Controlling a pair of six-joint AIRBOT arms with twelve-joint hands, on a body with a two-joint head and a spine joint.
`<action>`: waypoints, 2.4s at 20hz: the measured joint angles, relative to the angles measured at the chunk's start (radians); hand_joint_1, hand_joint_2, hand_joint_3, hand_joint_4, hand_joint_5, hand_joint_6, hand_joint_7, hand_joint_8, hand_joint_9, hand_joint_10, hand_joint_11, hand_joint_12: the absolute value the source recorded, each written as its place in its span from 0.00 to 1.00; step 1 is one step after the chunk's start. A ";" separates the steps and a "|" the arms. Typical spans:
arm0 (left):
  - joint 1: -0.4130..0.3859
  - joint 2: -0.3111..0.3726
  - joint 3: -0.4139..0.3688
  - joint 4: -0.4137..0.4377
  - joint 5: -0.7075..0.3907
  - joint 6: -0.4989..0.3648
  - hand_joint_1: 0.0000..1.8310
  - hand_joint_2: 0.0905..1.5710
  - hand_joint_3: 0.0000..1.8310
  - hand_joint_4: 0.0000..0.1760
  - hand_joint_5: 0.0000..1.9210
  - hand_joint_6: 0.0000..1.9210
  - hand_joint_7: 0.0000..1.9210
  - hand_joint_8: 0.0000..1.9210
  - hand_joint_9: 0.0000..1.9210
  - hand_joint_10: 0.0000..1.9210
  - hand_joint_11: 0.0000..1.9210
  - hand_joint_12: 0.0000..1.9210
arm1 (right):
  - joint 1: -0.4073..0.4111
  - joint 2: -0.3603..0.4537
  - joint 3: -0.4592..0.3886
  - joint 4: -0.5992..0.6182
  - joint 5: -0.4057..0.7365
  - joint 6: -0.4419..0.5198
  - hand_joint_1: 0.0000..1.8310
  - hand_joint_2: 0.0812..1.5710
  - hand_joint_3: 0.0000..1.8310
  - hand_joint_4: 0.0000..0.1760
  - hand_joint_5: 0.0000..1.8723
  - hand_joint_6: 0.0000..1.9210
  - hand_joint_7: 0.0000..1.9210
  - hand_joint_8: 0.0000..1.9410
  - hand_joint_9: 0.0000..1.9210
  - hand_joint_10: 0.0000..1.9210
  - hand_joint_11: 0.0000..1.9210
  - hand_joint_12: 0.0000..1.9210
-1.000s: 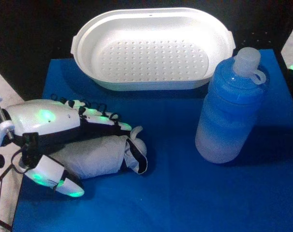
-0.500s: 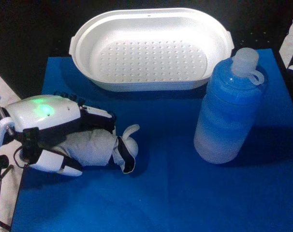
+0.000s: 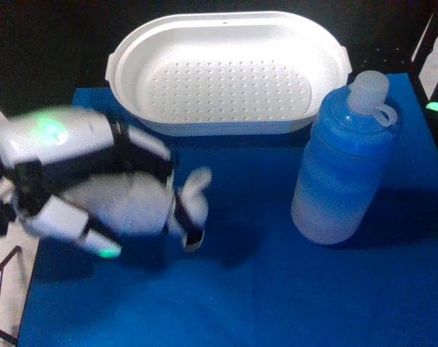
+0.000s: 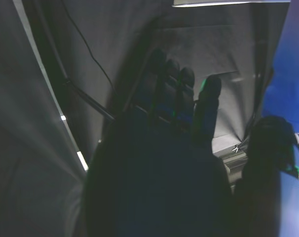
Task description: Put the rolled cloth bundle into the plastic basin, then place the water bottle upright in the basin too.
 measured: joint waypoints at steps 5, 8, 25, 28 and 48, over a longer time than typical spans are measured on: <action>-0.129 0.008 0.003 0.029 -0.055 0.063 0.80 0.61 0.00 1.00 0.50 1.00 0.62 1.00 0.75 1.00 0.84 1.00 | 0.000 -0.002 0.000 0.001 -0.001 0.000 0.12 0.91 0.00 0.48 0.16 0.00 0.10 0.00 0.09 0.00 0.00 0.30; -0.241 -0.067 0.093 -0.032 -0.023 0.106 1.00 0.65 0.01 1.00 0.47 1.00 0.62 1.00 0.77 1.00 0.83 1.00 | 0.000 -0.016 0.008 0.005 0.002 0.000 0.14 0.90 0.00 0.48 0.17 0.00 0.10 0.00 0.08 0.00 0.00 0.25; -0.397 -0.607 0.724 -0.177 0.481 0.148 0.93 0.69 0.00 1.00 0.44 1.00 0.52 1.00 0.62 1.00 0.71 1.00 | 0.000 -0.054 0.046 0.000 -0.001 0.000 0.17 0.90 0.00 0.43 0.18 0.00 0.12 0.00 0.10 0.00 0.00 0.30; -0.398 -0.632 0.762 -0.177 0.522 0.148 0.93 0.70 0.00 1.00 0.42 1.00 0.53 1.00 0.64 1.00 0.73 1.00 | 0.000 -0.059 0.050 0.000 -0.002 0.001 0.16 0.91 0.00 0.20 0.19 0.00 0.12 0.00 0.11 0.00 0.00 0.35; -0.386 -0.703 0.849 -0.181 0.589 0.120 0.48 0.65 0.00 0.30 0.39 0.00 0.31 0.26 0.27 0.51 0.14 0.74 | 0.018 -0.079 0.066 -0.009 -0.001 0.019 0.22 0.92 0.00 0.11 0.20 0.00 0.13 0.00 0.10 0.00 0.00 0.29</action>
